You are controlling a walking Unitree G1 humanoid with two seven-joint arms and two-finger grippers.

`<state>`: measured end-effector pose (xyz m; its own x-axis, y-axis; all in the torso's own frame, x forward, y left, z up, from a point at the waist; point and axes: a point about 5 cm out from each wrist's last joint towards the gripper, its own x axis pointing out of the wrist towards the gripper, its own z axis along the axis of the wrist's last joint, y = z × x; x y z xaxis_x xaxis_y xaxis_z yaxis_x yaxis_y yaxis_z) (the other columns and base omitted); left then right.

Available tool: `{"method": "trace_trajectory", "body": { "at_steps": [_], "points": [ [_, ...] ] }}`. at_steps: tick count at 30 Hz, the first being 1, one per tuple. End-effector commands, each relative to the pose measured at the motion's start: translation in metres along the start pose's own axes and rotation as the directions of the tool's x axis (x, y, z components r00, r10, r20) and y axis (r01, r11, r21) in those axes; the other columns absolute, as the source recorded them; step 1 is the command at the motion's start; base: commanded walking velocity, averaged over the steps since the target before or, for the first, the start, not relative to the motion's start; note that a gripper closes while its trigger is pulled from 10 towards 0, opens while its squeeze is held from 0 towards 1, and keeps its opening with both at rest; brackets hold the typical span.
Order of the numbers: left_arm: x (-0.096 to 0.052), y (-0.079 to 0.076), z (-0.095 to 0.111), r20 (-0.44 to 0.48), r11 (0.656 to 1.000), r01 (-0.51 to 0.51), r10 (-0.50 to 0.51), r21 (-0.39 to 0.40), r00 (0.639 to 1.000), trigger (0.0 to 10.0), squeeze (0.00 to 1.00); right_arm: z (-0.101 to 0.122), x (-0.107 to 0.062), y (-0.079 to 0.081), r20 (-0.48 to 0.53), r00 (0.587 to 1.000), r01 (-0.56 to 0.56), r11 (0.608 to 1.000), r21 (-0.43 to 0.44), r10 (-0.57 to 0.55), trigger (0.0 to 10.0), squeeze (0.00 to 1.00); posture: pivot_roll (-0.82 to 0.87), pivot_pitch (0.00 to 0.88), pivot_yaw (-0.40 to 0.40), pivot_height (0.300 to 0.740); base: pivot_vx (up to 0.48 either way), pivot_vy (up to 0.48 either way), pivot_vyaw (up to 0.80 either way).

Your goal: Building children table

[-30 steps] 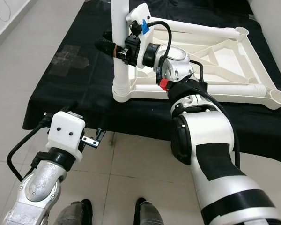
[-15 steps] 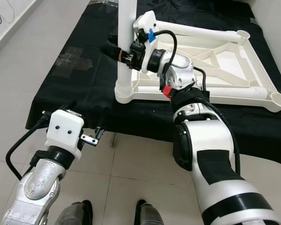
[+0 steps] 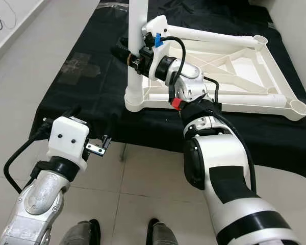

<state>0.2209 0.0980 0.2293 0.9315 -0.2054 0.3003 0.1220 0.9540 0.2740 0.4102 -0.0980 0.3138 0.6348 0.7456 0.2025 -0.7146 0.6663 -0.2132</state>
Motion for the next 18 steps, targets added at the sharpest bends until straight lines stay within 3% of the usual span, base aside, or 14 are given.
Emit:
{"method": "trace_trajectory", "body": {
  "at_steps": [1,9,12,14,16,17,18],
  "points": [
    [0.000,-0.001,-0.004,-0.011,1.000,0.017,-0.017,0.002,1.000,10.0,0.00,-0.038,-0.010,0.001,-0.140,0.987,0.080,0.996,0.036,-0.075,10.0,0.00,0.14,0.288,-0.075,0.740,0.000,0.000,0.00],
    [0.001,0.002,-0.005,-0.009,1.000,0.008,-0.008,0.010,1.000,10.0,0.00,-0.041,-0.009,-0.004,-0.174,0.959,0.234,0.972,0.030,-0.225,10.0,0.00,0.14,0.288,-0.074,0.740,0.000,0.000,0.00],
    [0.002,0.003,-0.005,-0.007,1.000,0.006,-0.006,0.013,1.000,10.0,0.00,-0.050,-0.013,-0.010,-0.219,0.892,0.411,0.911,0.036,-0.394,10.0,0.00,0.14,0.289,-0.073,0.740,0.000,0.000,0.00],
    [0.002,0.004,-0.005,-0.007,1.000,0.006,-0.006,0.014,1.000,10.0,0.00,-0.052,-0.014,-0.011,-0.231,0.872,0.449,0.893,0.030,-0.431,10.0,0.00,0.14,0.289,-0.073,0.740,0.000,0.000,0.00],
    [0.002,0.004,-0.005,-0.004,1.000,0.007,-0.007,0.017,1.000,10.0,0.00,-0.058,-0.020,-0.015,-0.249,0.798,0.565,0.825,-0.003,-0.548,10.0,0.00,0.14,0.289,-0.071,0.740,0.000,0.000,0.00],
    [0.002,0.004,-0.005,-0.004,1.000,0.007,-0.007,0.017,1.000,10.0,0.00,-0.058,-0.020,-0.015,-0.249,0.798,0.565,0.825,-0.003,-0.548,10.0,0.00,0.14,0.289,-0.071,0.740,0.000,0.000,0.00],
    [0.002,0.004,-0.005,-0.003,1.000,0.007,-0.007,0.018,1.000,10.0,0.00,-0.060,-0.023,-0.017,-0.251,0.758,0.618,0.786,-0.021,-0.602,10.0,0.00,0.14,0.289,-0.070,0.740,0.000,0.000,0.00]
  ]
}}
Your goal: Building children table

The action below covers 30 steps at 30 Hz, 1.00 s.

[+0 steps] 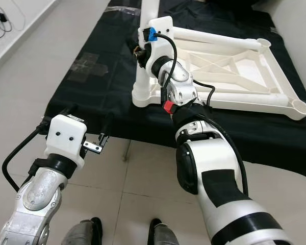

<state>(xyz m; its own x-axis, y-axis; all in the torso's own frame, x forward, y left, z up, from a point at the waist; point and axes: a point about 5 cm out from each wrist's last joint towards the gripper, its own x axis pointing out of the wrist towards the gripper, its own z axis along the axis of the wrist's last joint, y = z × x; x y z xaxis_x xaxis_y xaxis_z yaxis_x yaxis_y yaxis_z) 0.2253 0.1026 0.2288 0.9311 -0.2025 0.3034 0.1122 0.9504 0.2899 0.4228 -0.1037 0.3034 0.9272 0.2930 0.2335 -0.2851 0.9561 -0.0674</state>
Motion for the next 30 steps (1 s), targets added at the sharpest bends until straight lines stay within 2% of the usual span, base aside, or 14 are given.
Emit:
{"method": "trace_trajectory", "body": {
  "at_steps": [1,3,6,10,11,12,15,18,19,21,24,25,28,30],
  "points": [
    [0.000,0.000,-0.002,-0.004,1.000,0.009,-0.009,-0.002,1.000,10.0,0.00,-0.049,-0.017,-0.023,-0.196,0.960,0.193,0.980,-0.053,-0.200,10.0,0.00,0.14,0.288,-0.071,0.740,0.000,0.000,0.00],
    [0.000,0.000,-0.002,-0.002,1.000,0.011,-0.011,0.001,1.000,10.0,0.00,-0.053,-0.020,-0.023,-0.184,0.930,0.310,0.947,-0.079,-0.319,10.0,0.00,0.14,0.288,-0.069,0.740,0.000,0.000,0.00],
    [0.000,0.000,-0.003,-0.002,1.000,0.012,-0.012,0.001,1.000,10.0,0.00,-0.054,-0.022,-0.022,-0.175,0.919,0.342,0.935,-0.089,-0.353,10.0,0.00,0.14,0.288,-0.068,0.740,0.000,0.000,0.00],
    [0.001,0.002,-0.003,-0.002,1.000,0.005,-0.005,0.000,1.000,10.0,0.00,-0.062,-0.029,-0.019,-0.163,0.823,0.530,0.838,-0.127,-0.545,10.0,0.00,0.14,0.288,-0.070,0.740,0.000,0.000,0.00],
    [0.001,0.002,-0.003,-0.002,1.000,0.005,-0.005,0.000,1.000,10.0,0.00,-0.062,-0.029,-0.019,-0.163,0.823,0.530,0.838,-0.127,-0.545,10.0,0.00,0.14,0.288,-0.070,0.740,0.000,0.000,0.00],
    [0.001,0.002,-0.002,-0.001,1.000,0.007,-0.007,0.004,1.000,10.0,0.00,-0.064,-0.030,-0.009,-0.179,0.778,0.590,0.798,-0.123,-0.602,10.0,0.00,0.14,0.288,-0.070,0.740,0.000,0.000,0.00],
    [0.001,0.001,-0.003,0.000,1.000,0.008,-0.008,0.004,1.000,10.0,0.00,-0.064,-0.030,-0.002,-0.191,0.748,0.624,0.772,-0.123,-0.635,10.0,0.00,0.14,0.284,-0.071,0.740,0.000,0.000,0.00],
    [0.001,0.001,-0.003,0.002,1.000,0.009,-0.009,0.003,1.000,10.0,0.00,-0.060,-0.029,0.014,-0.190,0.682,0.694,0.707,-0.139,-0.707,10.0,0.00,0.14,0.282,-0.068,0.740,0.000,0.000,0.00],
    [0.001,0.001,-0.003,0.002,1.000,0.009,-0.009,0.003,1.000,10.0,0.00,-0.060,-0.029,0.014,-0.190,0.682,0.694,0.707,-0.139,-0.707,10.0,0.00,0.14,0.282,-0.068,0.740,0.000,0.000,0.00],
    [0.002,0.001,-0.002,0.006,1.000,0.005,-0.005,0.003,1.000,10.0,0.00,-0.057,-0.029,0.029,-0.221,0.618,0.752,0.649,-0.115,-0.755,10.0,0.00,0.14,0.282,-0.068,0.740,0.000,0.000,0.00],
    [0.002,0.002,-0.002,0.008,1.000,0.003,-0.003,0.003,1.000,10.0,0.00,-0.057,-0.029,0.035,-0.234,0.597,0.768,0.631,-0.109,-0.767,10.0,0.00,0.14,0.282,-0.068,0.740,0.000,0.000,0.00],
    [0.002,0.002,-0.001,0.012,1.000,-0.001,0.001,0.005,1.000,10.0,0.00,-0.058,-0.030,0.038,-0.252,0.551,0.795,0.592,-0.132,-0.796,10.0,0.00,0.14,0.271,-0.076,0.740,0.000,0.000,0.00],
    [0.002,0.003,0.000,0.018,1.000,-0.008,0.008,0.010,1.000,10.0,0.00,-0.059,-0.032,0.045,-0.336,0.437,0.866,0.492,-0.093,-0.834,10.0,0.00,0.15,0.267,-0.083,0.740,0.000,0.000,0.00],
    [0.001,0.003,0.001,0.018,1.000,-0.009,0.008,0.010,1.000,10.0,0.00,-0.058,-0.032,0.047,-0.349,0.421,0.878,0.472,-0.075,-0.838,10.0,0.00,0.15,0.267,-0.083,0.740,0.000,0.000,0.00]
  ]
}}
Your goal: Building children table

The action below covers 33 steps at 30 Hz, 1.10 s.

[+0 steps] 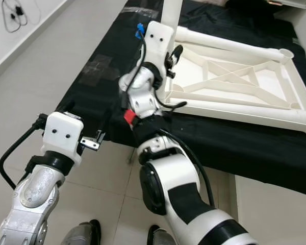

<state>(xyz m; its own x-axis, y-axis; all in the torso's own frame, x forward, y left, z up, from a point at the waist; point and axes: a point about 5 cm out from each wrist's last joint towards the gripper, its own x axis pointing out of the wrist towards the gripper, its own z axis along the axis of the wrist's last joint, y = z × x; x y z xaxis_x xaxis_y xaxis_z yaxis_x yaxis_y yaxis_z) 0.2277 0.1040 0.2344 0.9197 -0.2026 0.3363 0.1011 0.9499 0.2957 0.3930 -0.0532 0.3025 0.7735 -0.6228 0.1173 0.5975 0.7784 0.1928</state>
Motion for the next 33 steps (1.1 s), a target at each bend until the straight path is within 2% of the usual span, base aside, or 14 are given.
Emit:
{"method": "trace_trajectory", "body": {
  "at_steps": [1,6,14,17,21,27,33],
  "points": [
    [-0.002,0.000,-0.003,-0.016,1.000,0.000,0.000,0.001,1.000,10.0,0.00,-0.063,0.002,-0.024,-0.276,0.952,0.110,0.988,-0.106,-0.135,10.0,0.00,0.15,0.267,-0.083,0.740,0.000,0.000,0.00],
    [-0.003,-0.002,-0.004,-0.019,1.000,0.002,-0.002,0.000,1.000,10.0,0.00,-0.066,-0.006,-0.023,-0.330,0.916,0.200,0.973,-0.116,-0.227,10.0,0.00,0.16,0.264,-0.087,0.740,0.000,0.000,0.00],
    [-0.003,-0.002,-0.004,-0.018,1.000,0.003,-0.003,0.002,1.000,10.0,0.00,-0.063,-0.011,-0.027,-0.289,0.897,0.289,0.939,-0.186,-0.334,10.0,0.00,0.17,0.263,-0.086,0.740,0.000,0.000,0.00],
    [-0.002,-0.002,-0.004,-0.018,1.000,0.004,-0.004,0.003,1.000,10.0,0.00,-0.060,-0.009,-0.029,-0.275,0.886,0.341,0.927,-0.159,-0.373,10.0,0.00,0.17,0.266,-0.085,0.740,0.000,0.000,0.00],
    [-0.002,-0.002,-0.004,-0.018,1.000,0.003,-0.003,0.002,1.000,10.0,0.00,-0.055,-0.008,-0.029,-0.225,0.893,0.367,0.920,-0.136,-0.389,10.0,0.00,0.17,0.269,-0.085,0.740,0.000,0.000,0.00],
    [-0.002,-0.002,-0.005,-0.019,1.000,0.006,-0.006,0.002,1.000,10.0,0.00,-0.056,-0.010,-0.028,-0.262,0.880,0.380,0.918,-0.112,-0.396,10.0,0.00,0.17,0.272,-0.085,0.740,0.000,0.000,0.00],
    [-0.003,-0.008,-0.005,-0.024,0.999,0.035,-0.036,-0.024,0.999,10.0,0.00,-0.055,-0.012,-0.026,-0.261,0.890,0.361,0.927,-0.101,-0.375,10.0,0.00,0.16,0.271,-0.083,0.740,0.000,0.000,0.00]
  ]
}}
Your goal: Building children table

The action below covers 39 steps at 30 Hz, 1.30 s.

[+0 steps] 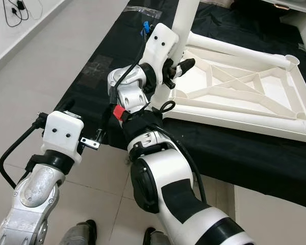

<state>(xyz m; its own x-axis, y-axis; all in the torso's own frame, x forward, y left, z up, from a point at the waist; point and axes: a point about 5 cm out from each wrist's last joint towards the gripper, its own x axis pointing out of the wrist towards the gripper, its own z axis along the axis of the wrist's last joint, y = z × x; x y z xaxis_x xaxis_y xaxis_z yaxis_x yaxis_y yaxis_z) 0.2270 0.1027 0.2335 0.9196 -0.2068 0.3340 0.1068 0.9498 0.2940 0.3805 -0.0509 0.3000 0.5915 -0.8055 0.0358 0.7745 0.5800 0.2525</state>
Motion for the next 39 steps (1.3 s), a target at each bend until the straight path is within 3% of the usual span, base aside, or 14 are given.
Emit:
{"method": "trace_trajectory", "body": {
  "at_steps": [1,7,8,9,10,15,18,21,31,32,33,34,38,39],
  "points": [
    [-0.003,-0.008,-0.005,-0.025,0.999,0.044,-0.044,-0.030,0.999,10.0,0.00,-0.054,0.007,-0.021,-0.228,0.965,0.100,0.986,-0.133,-0.128,10.0,0.00,0.16,0.271,-0.083,0.740,0.000,0.000,0.00],
    [-0.007,-0.019,-0.007,-0.038,0.987,0.135,-0.139,-0.081,0.990,10.0,0.00,-0.050,0.007,-0.019,-0.196,0.974,0.087,0.988,-0.129,-0.111,10.0,0.00,0.16,0.269,-0.079,0.740,0.000,0.000,0.00],
    [-0.011,-0.029,-0.009,-0.050,0.967,0.214,-0.223,-0.140,0.973,10.0,0.00,-0.048,0.007,-0.018,-0.184,0.977,0.081,0.989,-0.125,-0.104,10.0,0.00,0.16,0.268,-0.077,0.740,0.000,0.000,0.00],
    [-0.011,-0.029,-0.009,-0.050,0.967,0.214,-0.223,-0.140,0.973,10.0,0.00,-0.048,0.007,-0.018,-0.184,0.977,0.081,0.989,-0.125,-0.104,10.0,0.00,0.16,0.268,-0.077,0.740,0.000,0.000,0.00],
    [-0.016,-0.037,-0.010,-0.055,0.946,0.277,-0.289,-0.168,0.956,10.0,0.00,-0.047,0.007,-0.017,-0.174,0.980,0.076,0.990,-0.120,-0.097,10.0,0.00,0.16,0.268,-0.075,0.740,0.000,0.000,0.00],
    [-0.027,-0.051,-0.014,-0.070,0.906,0.356,-0.380,-0.228,0.922,10.0,0.00,-0.044,0.007,-0.015,-0.170,0.982,0.063,0.992,-0.111,-0.082,10.0,0.00,0.16,0.267,-0.072,0.740,0.000,0.000,0.00],
    [-0.036,-0.062,-0.017,-0.080,0.846,0.435,-0.479,-0.308,0.874,10.0,0.00,-0.043,0.006,-0.014,-0.170,0.983,0.058,0.992,-0.108,-0.076,10.0,0.00,0.16,0.267,-0.072,0.740,0.000,0.000,0.00],
    [-0.042,-0.063,-0.020,-0.094,0.854,0.446,-0.484,-0.268,0.870,10.0,0.00,-0.042,0.005,-0.013,-0.165,0.984,0.051,0.993,-0.103,-0.067,10.0,0.00,0.16,0.266,-0.072,0.740,0.000,0.000,0.00],
    [-0.042,-0.061,-0.020,-0.089,0.862,0.441,-0.474,-0.250,0.876,10.0,0.00,-0.040,0.004,-0.011,-0.155,0.987,0.029,0.996,-0.090,-0.042,10.0,0.00,0.16,0.267,-0.070,0.740,0.000,0.000,0.00],
    [-0.041,-0.060,-0.020,-0.089,0.866,0.437,-0.468,-0.242,0.879,10.0,0.00,-0.041,0.003,-0.011,-0.162,0.986,0.025,0.996,-0.084,-0.038,10.0,0.40,0.16,0.266,-0.071,0.740,0.000,0.000,0.00],
    [-0.041,-0.060,-0.020,-0.089,0.866,0.437,-0.468,-0.242,0.879,10.0,0.00,-0.041,0.003,-0.011,-0.162,0.986,0.025,0.996,-0.084,-0.038,10.0,0.40,0.16,0.266,-0.071,0.740,0.000,0.000,0.00],
    [-0.041,-0.059,-0.020,-0.090,0.869,0.434,-0.464,-0.238,0.881,10.0,0.00,-0.041,0.003,-0.010,-0.165,0.986,0.018,0.997,-0.079,-0.031,10.0,1.00,0.16,0.266,-0.071,0.740,0.000,0.000,0.00],
    [-0.040,-0.058,-0.021,-0.095,0.875,0.425,-0.455,-0.231,0.885,10.0,0.00,-0.042,0.001,-0.010,-0.165,0.986,0.010,0.997,-0.077,-0.023,10.0,1.00,0.16,0.264,-0.068,0.740,0.000,0.000,0.00],
    [-0.040,-0.057,-0.022,-0.097,0.878,0.423,-0.452,-0.225,0.887,10.0,0.00,-0.042,0.000,-0.009,-0.167,0.986,0.005,0.997,-0.075,-0.018,10.0,0.64,0.16,0.264,-0.068,0.740,0.000,0.000,0.00]
  ]
}}
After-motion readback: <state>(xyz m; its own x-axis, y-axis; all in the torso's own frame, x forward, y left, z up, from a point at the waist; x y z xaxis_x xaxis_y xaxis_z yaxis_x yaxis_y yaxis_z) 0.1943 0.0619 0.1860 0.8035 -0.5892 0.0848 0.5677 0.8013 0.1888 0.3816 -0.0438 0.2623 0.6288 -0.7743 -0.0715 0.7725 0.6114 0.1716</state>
